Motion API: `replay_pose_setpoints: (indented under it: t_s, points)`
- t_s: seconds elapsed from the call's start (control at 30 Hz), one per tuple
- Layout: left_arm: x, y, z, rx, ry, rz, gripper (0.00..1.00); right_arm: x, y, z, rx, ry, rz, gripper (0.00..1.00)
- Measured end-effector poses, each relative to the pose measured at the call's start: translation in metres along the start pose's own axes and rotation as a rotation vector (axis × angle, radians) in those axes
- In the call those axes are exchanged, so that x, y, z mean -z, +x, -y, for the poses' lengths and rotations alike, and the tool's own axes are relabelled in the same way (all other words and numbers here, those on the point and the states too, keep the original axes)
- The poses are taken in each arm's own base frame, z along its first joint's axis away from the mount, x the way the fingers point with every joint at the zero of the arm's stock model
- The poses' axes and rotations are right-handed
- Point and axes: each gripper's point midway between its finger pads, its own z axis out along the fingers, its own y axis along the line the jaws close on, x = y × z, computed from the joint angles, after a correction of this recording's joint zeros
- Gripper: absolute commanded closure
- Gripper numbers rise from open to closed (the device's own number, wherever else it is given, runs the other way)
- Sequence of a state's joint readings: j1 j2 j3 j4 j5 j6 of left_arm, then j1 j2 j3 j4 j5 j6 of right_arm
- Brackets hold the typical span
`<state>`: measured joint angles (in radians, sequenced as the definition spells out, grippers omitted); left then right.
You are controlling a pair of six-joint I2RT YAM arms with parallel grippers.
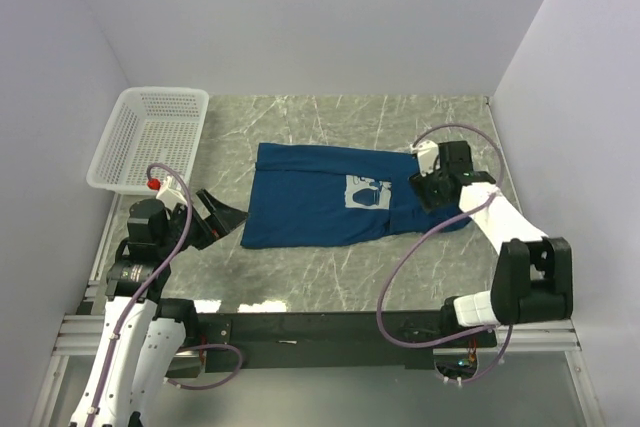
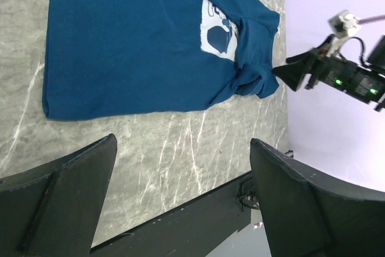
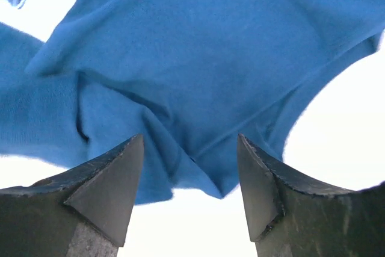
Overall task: Fold and stack the t-shirts
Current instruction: Fold the tshirt
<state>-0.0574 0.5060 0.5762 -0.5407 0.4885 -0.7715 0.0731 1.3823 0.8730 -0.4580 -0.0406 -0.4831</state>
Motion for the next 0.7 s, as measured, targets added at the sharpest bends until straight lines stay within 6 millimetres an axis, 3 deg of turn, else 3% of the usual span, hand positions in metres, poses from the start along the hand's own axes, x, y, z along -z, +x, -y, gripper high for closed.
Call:
replay_pose_setpoints:
  t_s: [0.13,0.27,0.33,0.5,0.6,0.7]
  points:
    - [0.000,0.000,0.001,-0.001,0.007,-0.003,0.03,0.028,-0.007,-0.010,0.088,-0.082,0.107,0.32]
    - [0.000,0.001,0.002,-0.001,0.011,-0.005,0.02,0.060,-0.009,-0.046,0.263,-0.217,0.242,0.33]
    - [0.000,0.001,0.002,-0.002,0.011,-0.005,0.03,0.066,-0.006,-0.069,0.355,-0.297,0.266,0.36]
    - [0.000,0.001,0.002,-0.002,0.011,-0.005,0.02,0.039,0.023,-0.113,0.465,-0.413,0.157,0.36]
    - [0.000,0.001,0.002,-0.002,0.011,-0.005,0.02,0.019,0.042,-0.116,0.454,-0.401,0.050,0.35]
    - [0.000,0.001,0.002,-0.001,0.010,-0.007,0.02,0.006,0.040,-0.109,0.436,-0.339,0.018,0.36]
